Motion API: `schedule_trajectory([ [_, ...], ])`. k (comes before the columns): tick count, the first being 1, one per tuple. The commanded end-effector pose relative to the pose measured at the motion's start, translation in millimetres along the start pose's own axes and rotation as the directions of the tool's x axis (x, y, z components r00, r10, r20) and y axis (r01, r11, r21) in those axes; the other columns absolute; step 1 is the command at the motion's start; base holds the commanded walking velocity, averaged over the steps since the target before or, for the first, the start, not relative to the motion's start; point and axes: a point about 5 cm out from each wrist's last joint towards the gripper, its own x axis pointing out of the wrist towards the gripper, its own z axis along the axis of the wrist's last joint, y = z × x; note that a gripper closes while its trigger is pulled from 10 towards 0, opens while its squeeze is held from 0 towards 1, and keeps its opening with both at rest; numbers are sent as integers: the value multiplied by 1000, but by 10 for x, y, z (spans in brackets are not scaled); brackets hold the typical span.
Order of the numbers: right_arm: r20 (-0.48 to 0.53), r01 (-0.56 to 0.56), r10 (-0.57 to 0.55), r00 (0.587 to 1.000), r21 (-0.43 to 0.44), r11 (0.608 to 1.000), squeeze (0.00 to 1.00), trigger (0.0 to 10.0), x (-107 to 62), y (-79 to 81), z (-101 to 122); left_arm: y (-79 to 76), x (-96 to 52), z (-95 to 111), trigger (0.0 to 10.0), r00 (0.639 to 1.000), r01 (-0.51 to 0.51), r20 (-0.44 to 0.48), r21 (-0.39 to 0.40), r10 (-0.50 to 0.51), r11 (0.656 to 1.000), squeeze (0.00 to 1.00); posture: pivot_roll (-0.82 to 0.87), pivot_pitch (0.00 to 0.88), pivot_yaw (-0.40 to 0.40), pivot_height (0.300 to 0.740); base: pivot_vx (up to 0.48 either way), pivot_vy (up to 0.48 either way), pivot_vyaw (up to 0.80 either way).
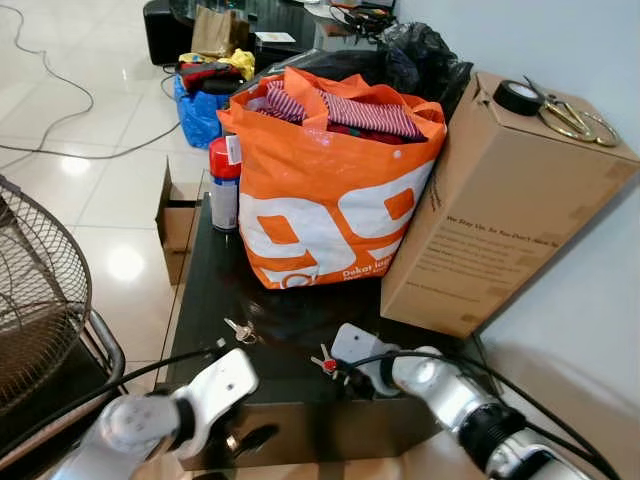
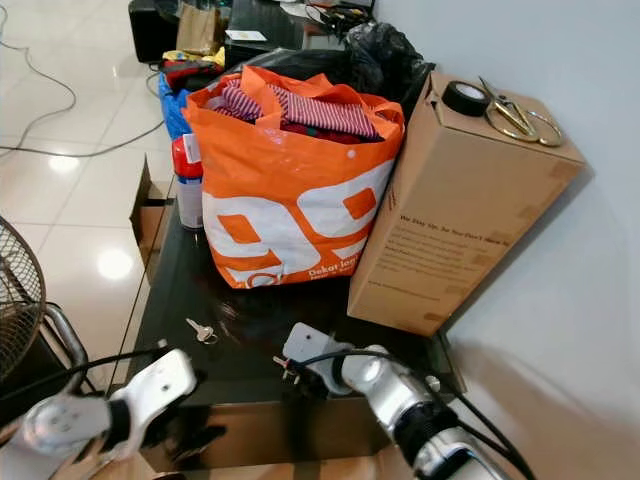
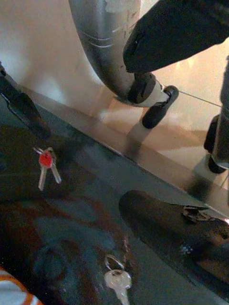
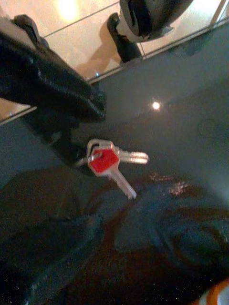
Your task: Hang keys on a hook
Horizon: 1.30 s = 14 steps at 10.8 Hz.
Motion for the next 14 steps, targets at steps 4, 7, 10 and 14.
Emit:
schedule_trajectory([
  [4, -11, 41, -41, 999, -18, 999, 0, 8471, 75, -10, 18, -42, -246, 13, 10000, 999, -30, -20, 19, 31, 999, 0, 139, 0, -164, 740, 0, 0, 0],
  [7, -2, 51, -51, 999, -25, 998, 0, 10000, 119, 13, 47, -83, -370, 57, 10000, 999, -39, -19, 30, 40, 999, 0, 144, 45, -158, 740, 0, 0, 0],
  [10, -12, 47, -48, 999, -47, 998, 0, 10000, 111, 16, 4, -175, -431, 76, 10000, 1000, -19, -19, 24, 20, 1000, 0, 144, 85, -151, 740, 0, 0, 0],
  [14, -26, 31, -34, 999, -92, 995, 0, 5608, 121, 33, 1, -256, -509, 79, 10000, 999, 7, -33, 17, -6, 1000, 0, 134, 124, -140, 740, 0, 0, 0],
])
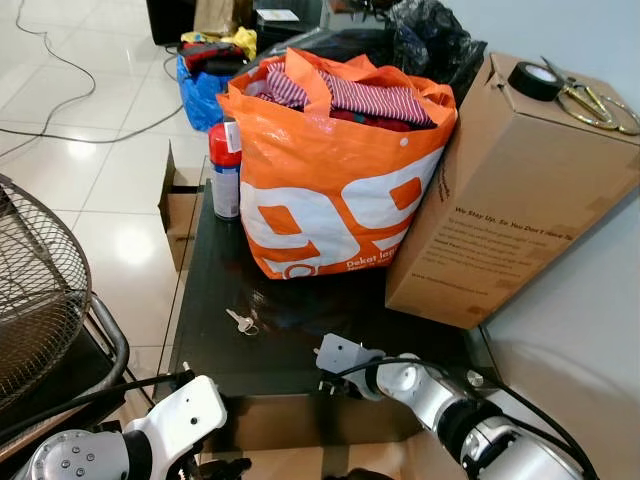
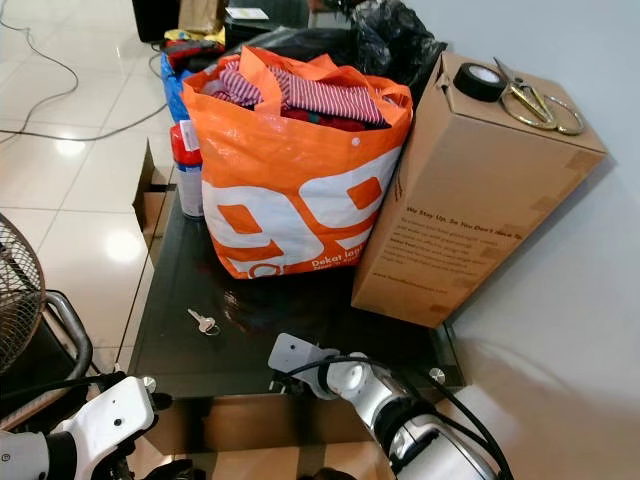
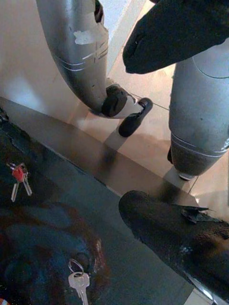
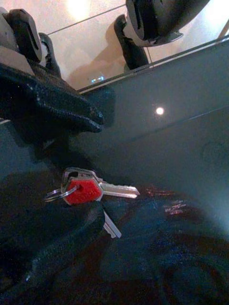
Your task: Hang keys on a hook
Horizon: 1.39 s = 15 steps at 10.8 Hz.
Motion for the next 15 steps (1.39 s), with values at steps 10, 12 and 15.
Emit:
schedule_trajectory([
  [10, 26, -23, 22, 999, 30, 999, 1000, 10000, -101, -233, 21, 12, -8, 101, 10000, 999, 33, 6, 28, -33, 999, 0, 141, 96, -119, 740, 0, 0, 0],
  [12, -36, -46, 45, 998, -40, 998, 0, 10000, -139, -253, -65, 14, -1, 93, 10000, 999, 32, 7, 27, -32, 999, 0, 144, 93, -124, 740, 0, 0, 0],
  [15, -68, -47, 43, 997, -64, 997, 0, 10000, -148, -276, -85, 16, 13, 77, 10000, 999, 31, 5, 26, -31, 999, 0, 149, 87, -128, 740, 0, 0, 0],
])
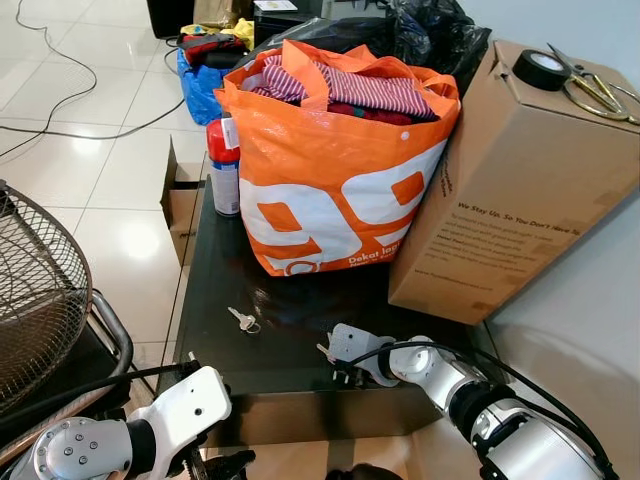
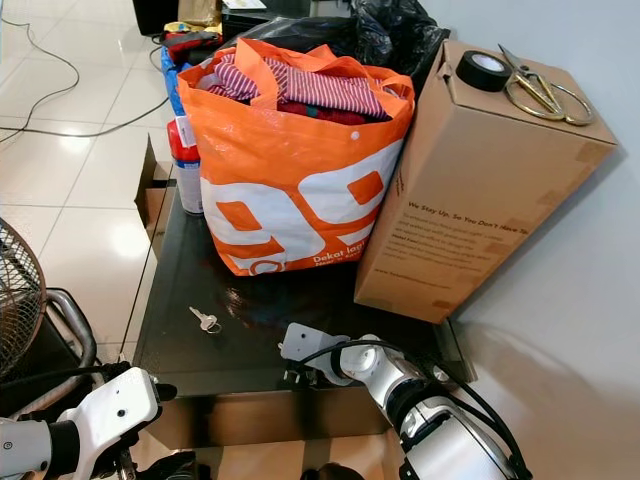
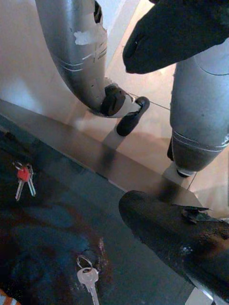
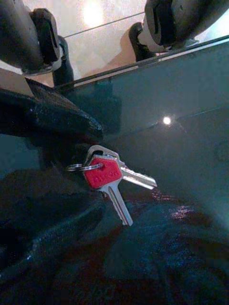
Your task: Hang keys on a hook
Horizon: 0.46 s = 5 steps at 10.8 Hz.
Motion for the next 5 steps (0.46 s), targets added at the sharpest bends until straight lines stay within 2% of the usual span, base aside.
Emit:
schedule_trajectory([
  [1, -31, 6, -6, 1000, -4, 1000, 0, 7922, -27, -44, -42, -29, 26, -20, 10000, 1000, 18, -1, -3, -18, 1000, 0, 149, 86, -127, 740, 0, 0, 0],
  [2, -27, 9, -9, 1000, 7, 1000, 0, 4627, -21, -43, -32, -38, 31, -26, 10000, 1000, 21, 0, -6, -21, 1000, 0, 148, 83, -124, 740, 0, 0, 0],
  [3, -28, 11, -11, 1000, 7, 1000, 0, 4000, -19, -42, -32, -42, 36, -28, 10000, 1000, 22, 0, -5, -22, 1000, 0, 148, 83, -124, 740, 0, 0, 0],
  [4, -29, 13, -13, 999, 5, 1000, 0, 941, -18, -43, -30, -80, 103, -131, 10000, 1000, 23, -12, -9, -23, 1000, 0, 150, 81, -119, 740, 0, 0, 0],
  [5, -32, 12, -12, 999, 2, 1000, 0, 0, -16, -43, -30, -128, 149, -260, 10000, 999, 25, -27, -17, -25, 1000, 0, 150, 83, -117, 740, 0, 0, 0],
])
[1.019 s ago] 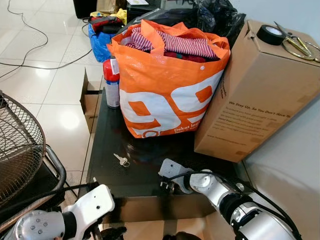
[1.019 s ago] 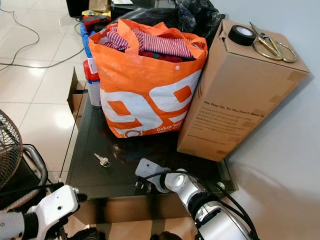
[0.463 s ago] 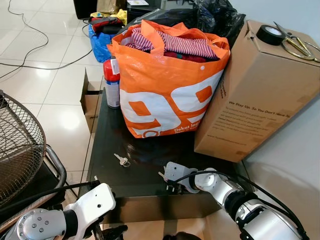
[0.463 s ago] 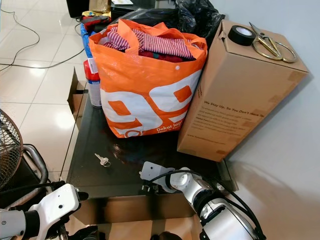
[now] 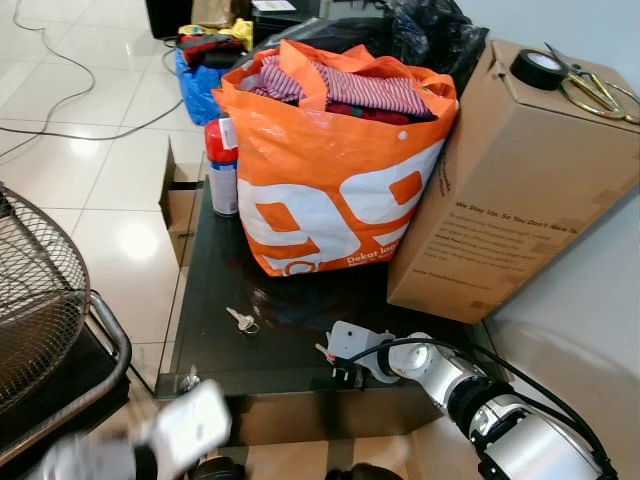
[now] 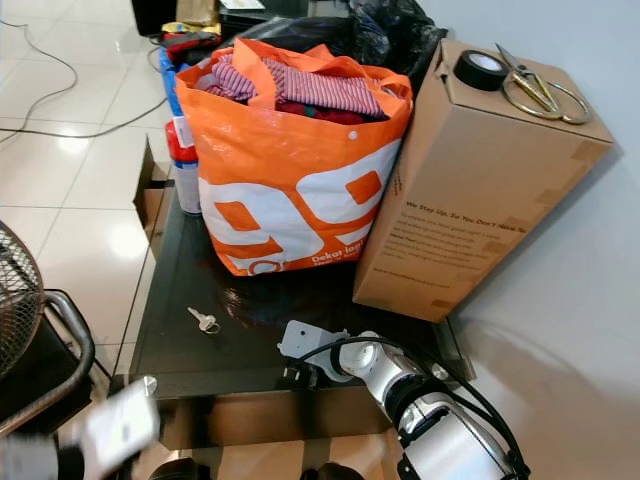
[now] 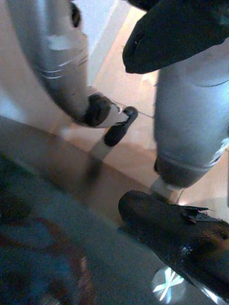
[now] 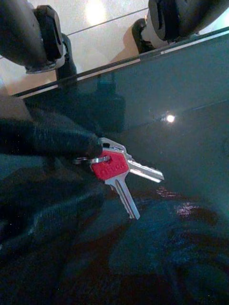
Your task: Hang keys on a hook
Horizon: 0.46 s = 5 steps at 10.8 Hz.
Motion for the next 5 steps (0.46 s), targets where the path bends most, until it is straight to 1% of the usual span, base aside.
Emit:
schedule_trajectory([
  [1, -20, 4, -4, 1000, -1, 1000, 0, 0, -17, -19, -37, -72, 36, -54, 10000, 1000, 3, 4, 13, -3, 1000, 0, 149, 86, -115, 740, 0, 0, 0],
  [2, -28, 0, 0, 1000, -9, 1000, 0, 0, -16, -18, -41, -249, 74, -257, 10000, 1000, 13, -18, 0, -13, 1000, 0, 148, 88, -114, 740, 0, 0, 0],
  [4, -33, -2, 1, 999, -14, 1000, 0, 0, -19, -21, -46, -429, 111, -410, 10000, 1000, 21, -22, 2, -21, 1000, 0, 149, 88, -114, 740, 0, 0, 0],
  [5, -36, -3, 2, 999, -14, 1000, 0, 0, -20, -22, -50, -587, 204, -524, 10000, 1000, 18, -25, 2, -18, 1000, 0, 153, 87, -119, 740, 0, 0, 0],
])
